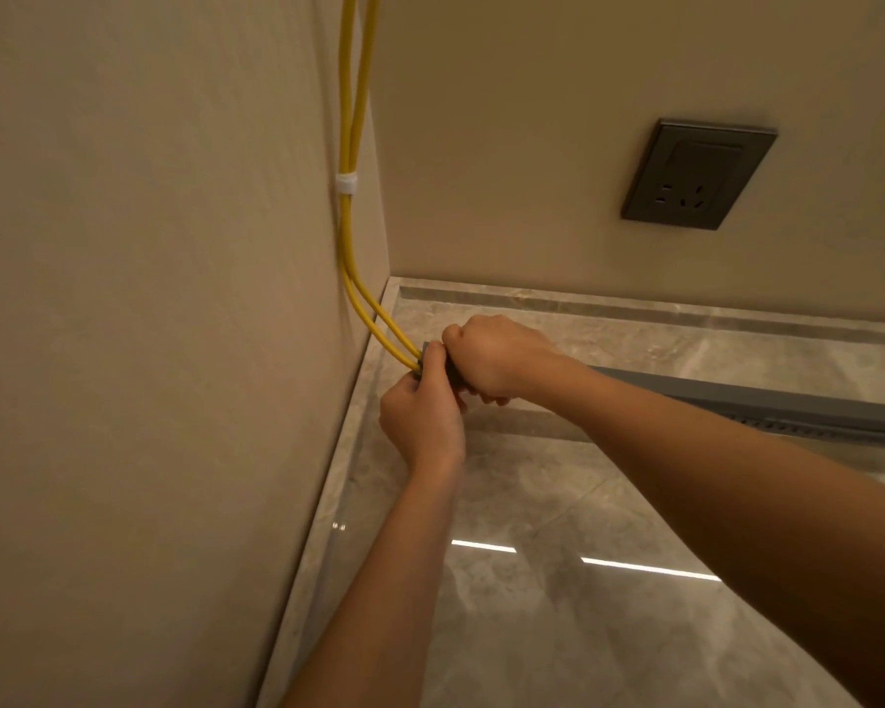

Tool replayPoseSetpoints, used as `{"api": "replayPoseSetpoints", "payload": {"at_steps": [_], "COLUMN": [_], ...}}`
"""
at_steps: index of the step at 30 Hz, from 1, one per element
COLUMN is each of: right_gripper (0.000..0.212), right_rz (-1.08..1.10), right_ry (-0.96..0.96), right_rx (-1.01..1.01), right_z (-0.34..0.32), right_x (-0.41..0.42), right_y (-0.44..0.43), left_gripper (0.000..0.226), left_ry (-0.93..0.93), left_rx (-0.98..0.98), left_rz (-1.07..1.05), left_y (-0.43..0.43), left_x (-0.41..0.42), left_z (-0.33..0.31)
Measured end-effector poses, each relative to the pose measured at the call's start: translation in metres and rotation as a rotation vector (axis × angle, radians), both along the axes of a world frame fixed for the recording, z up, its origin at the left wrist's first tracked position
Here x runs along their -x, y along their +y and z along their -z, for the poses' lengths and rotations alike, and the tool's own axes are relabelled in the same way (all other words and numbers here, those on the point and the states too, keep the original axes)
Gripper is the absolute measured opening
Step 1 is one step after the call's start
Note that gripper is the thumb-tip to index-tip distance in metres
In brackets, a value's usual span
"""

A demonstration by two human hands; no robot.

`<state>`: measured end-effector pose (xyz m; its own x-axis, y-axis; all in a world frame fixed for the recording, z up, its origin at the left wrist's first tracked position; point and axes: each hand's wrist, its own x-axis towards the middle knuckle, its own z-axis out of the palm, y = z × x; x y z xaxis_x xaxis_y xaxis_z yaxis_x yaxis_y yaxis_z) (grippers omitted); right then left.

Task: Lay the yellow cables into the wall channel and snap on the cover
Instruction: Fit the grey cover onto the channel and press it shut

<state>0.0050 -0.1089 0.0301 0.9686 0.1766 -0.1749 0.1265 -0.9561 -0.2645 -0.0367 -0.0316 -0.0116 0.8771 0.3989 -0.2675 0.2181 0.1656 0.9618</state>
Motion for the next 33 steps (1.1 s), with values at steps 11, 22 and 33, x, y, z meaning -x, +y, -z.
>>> {"api": "replayPoseSetpoints", "payload": {"at_steps": [11,22,33], "right_gripper": [0.077,0.045,0.037], "right_rz": [0.12,0.139,0.141], "right_ry": [0.355,0.114,-0.033], "right_rx": [-0.232,-0.075,-0.01], "right_z": [0.001,0.013,0.021], "right_x": [0.001,0.018,0.022], "right_y": [-0.064,-0.095,-0.083], "left_gripper": [0.021,0.021,0.018], "left_ry": [0.061,0.165,0.175], "left_rx": [0.278,0.475,0.457], "left_rz": [-0.024,-0.07,-0.09], "left_y": [0.002,-0.008,-0.013], "left_x": [0.001,0.001,-0.001], "left_z": [-0.007,-0.014,-0.013]}}
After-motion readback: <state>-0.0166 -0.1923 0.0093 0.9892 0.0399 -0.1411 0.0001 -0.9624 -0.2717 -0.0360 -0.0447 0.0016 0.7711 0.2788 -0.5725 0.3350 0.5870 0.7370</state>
